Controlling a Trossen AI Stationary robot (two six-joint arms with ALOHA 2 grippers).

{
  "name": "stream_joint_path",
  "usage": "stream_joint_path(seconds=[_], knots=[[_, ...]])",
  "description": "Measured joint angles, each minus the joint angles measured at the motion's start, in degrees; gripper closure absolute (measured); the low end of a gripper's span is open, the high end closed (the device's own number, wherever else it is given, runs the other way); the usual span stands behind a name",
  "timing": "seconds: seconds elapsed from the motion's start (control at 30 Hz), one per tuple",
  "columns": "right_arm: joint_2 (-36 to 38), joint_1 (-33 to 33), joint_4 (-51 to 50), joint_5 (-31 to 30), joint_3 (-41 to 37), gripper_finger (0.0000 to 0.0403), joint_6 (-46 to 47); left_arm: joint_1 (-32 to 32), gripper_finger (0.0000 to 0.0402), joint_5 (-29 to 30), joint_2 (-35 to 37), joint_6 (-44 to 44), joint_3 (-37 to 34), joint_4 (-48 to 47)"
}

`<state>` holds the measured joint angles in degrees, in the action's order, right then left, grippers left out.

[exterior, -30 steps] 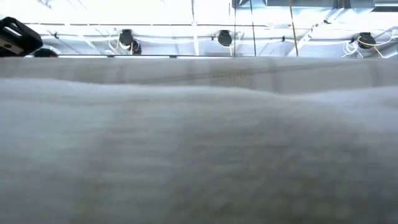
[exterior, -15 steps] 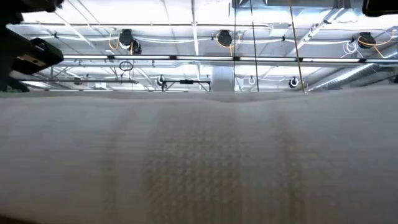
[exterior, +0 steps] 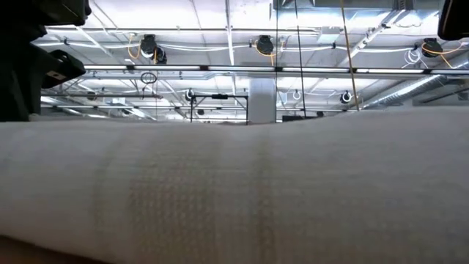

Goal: Roll towel
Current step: Fold the brown checkered towel

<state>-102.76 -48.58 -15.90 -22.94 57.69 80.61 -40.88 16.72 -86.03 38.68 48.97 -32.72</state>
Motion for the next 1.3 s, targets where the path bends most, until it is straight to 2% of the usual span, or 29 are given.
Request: stream_joint_path(seconds=[0.13,0.23,0.37,0.5,0.6,0.67,0.83,0.9,1.0,1.1,1.2,1.3], knots=[[0.31,0.11,-0.57,0.2,0.0,0.0281,0.17,0.1,0.0333,1.36,0.0,-0.2,0.0,0.15],[1.31,0.0,-0.55,-1.36,0.0,0.0272,0.36,0.38,0.0299,1.43,-0.01,-0.15,0.0,0.19],[2.79,-1.8,-0.75,-5.89,0.02,0.0275,0.57,0.42,0.0253,2.42,0.61,-0.55,0.6,-0.72],[3.13,-3.91,-0.73,-10.61,0.02,0.0281,-1.58,0.42,0.0217,4.85,2.71,-1.2,3.73,-6.22],[2.74,-5.44,1.24,-17.3,0.02,0.0286,-6.73,0.39,0.0203,8.86,4.93,-3.32,6.51,-10.51],[2.26,-6.54,4.2,-22.28,0.02,0.029,-11.81,0.42,0.0201,9.51,6.51,-5.72,6.88,-7.25],[-1.2,-8.02,21.75,-32.62,0.13,0.0304,-29.85,-0.28,0.0218,9.36,5.12,-12.04,2.36,14.86],[-4.55,-7.45,29.46,-32.59,0.15,0.0312,-36.23,-1.07,0.0234,9.25,2.51,-12.87,-0.48,21.94],[-11.52,-5.71,42.51,-30.93,0.15,0.0329,-43.49,-2.46,0.0268,10.1,-0.95,-12.07,-3.65,27.58],[-17.76,-4.13,53.56,-32.05,0.45,0.0359,-47.38,-2.77,0.0307,11.67,-4.31,-6.76,-5.53,28.1],[-21.58,-3.03,55.83,-34.58,2.6,0.0394,-48.3,-2.88,0.0339,11.88,-7.57,-2.49,-7.2,28.44],[-24.88,-1.72,50.61,-33.18,5.24,0.0396,-44.23,-2.83,0.0357,12.46,-10.57,0.14,-8.69,28.66]])
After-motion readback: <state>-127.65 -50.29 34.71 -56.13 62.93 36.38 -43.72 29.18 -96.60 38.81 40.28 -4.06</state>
